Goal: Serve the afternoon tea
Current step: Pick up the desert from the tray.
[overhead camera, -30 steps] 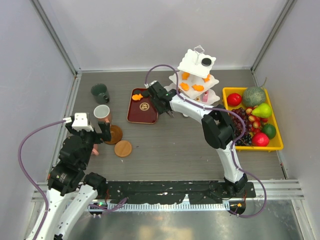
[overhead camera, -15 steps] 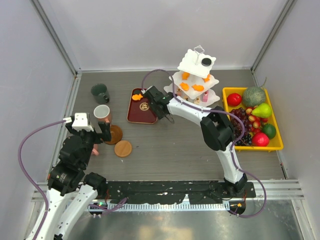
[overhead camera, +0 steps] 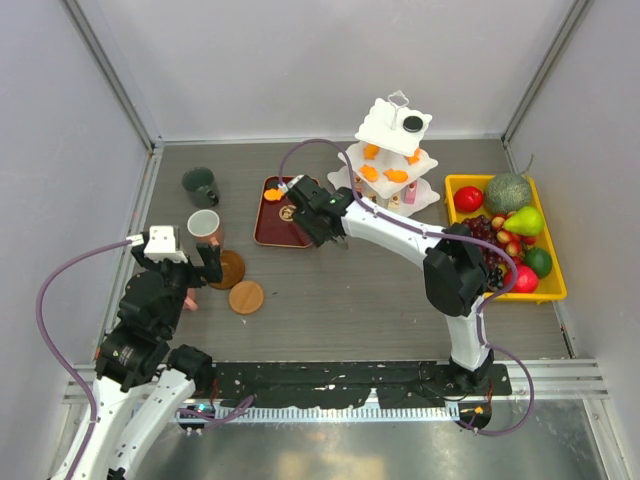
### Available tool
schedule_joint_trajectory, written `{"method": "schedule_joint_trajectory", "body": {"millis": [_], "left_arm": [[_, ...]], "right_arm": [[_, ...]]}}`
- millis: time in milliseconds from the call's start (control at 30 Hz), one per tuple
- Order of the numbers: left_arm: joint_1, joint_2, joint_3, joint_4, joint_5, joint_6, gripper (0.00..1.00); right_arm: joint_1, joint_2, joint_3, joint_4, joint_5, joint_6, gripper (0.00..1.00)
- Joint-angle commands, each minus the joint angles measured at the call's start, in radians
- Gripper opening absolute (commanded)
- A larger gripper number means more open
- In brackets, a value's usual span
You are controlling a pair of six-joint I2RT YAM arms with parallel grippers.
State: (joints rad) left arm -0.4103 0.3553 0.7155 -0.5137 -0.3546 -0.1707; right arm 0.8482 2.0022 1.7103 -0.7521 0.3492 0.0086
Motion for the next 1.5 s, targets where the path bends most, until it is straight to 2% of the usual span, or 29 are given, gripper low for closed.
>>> {"method": "schedule_joint_trajectory", "body": {"millis": [0,567,800,1000,1467], "left_arm": [[-0.002,-0.007,-0.002,0.047,0.009,0.014,0.99],[-0.002,-0.007,-0.002,0.047,0.009,0.016,0.99],[-0.002,-0.012,-0.002,0.047,0.006,0.016,0.99],[-0.002,-0.015,-0.002,0.047,0.006,0.016,0.99],[-0.004,-0.018,-0.002,0.047,0.003,0.017,0.99]], "right_arm": [[-0.005,-0.039,-0.011,-0.001,-0.001,0.017,0.54],[-0.005,0.03,-0.009,0.005,-0.05,0.008,0.55],[-0.005,0.038,-0.008,-0.004,-0.044,0.008,0.5],[-0.005,-0.003,-0.003,-0.016,-0.032,0.004,0.44],[-0.006,-0.212,0.06,-0.098,-0.021,-0.004,0.44]]}}
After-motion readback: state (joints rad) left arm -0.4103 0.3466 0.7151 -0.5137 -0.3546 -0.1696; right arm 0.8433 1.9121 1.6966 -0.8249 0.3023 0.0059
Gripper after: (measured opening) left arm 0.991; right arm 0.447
